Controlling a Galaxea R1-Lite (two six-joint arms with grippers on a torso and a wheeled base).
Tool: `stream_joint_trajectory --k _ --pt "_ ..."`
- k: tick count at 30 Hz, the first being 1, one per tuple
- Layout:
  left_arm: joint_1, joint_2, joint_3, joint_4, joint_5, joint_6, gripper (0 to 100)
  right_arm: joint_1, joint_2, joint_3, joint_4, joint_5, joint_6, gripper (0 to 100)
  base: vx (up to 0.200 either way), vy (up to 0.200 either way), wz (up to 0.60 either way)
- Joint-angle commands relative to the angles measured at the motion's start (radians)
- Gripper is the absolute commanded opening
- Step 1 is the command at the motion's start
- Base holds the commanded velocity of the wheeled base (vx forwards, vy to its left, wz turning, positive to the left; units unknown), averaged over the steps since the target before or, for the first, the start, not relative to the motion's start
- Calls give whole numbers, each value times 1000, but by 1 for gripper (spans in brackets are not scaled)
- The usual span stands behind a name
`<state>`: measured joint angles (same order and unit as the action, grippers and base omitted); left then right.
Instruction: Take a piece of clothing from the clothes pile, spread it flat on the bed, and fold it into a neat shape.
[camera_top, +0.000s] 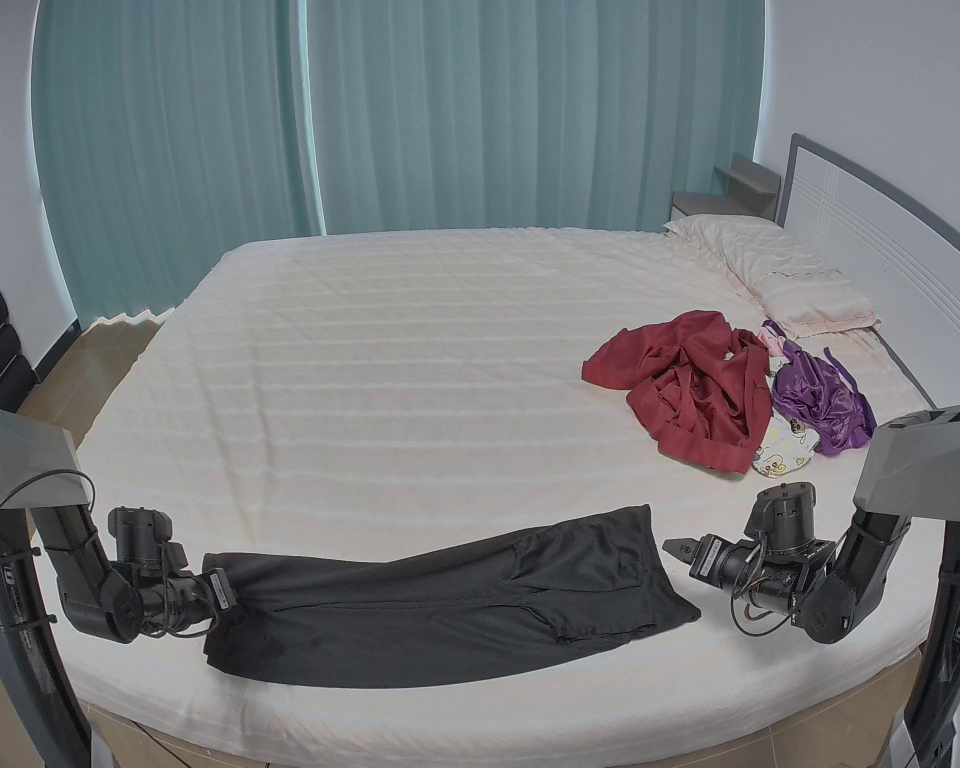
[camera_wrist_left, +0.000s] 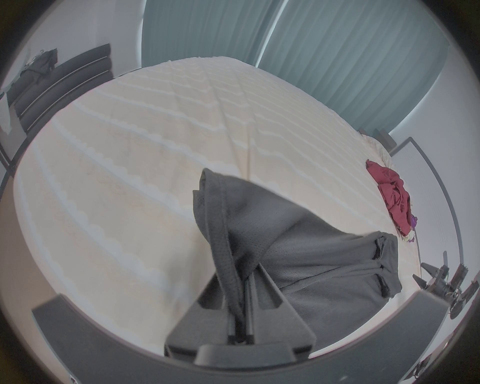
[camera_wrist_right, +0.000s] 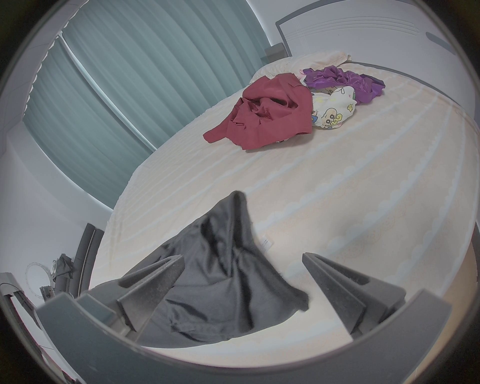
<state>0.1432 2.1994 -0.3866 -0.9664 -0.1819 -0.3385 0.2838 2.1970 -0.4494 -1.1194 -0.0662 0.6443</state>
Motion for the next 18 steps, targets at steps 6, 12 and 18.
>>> stream_joint_trajectory --k 6,12,18 --pt "127 -93 -25 61 -30 39 0 3 4 0 0 0 0 100 0 0 0" --pt "246 -147 -75 183 -70 99 0 3 6 0 0 0 0 100 0 0 0" --pt "414 -253 -235 440 -171 113 0 1 3 0 0 0 0 100 0 0 0"
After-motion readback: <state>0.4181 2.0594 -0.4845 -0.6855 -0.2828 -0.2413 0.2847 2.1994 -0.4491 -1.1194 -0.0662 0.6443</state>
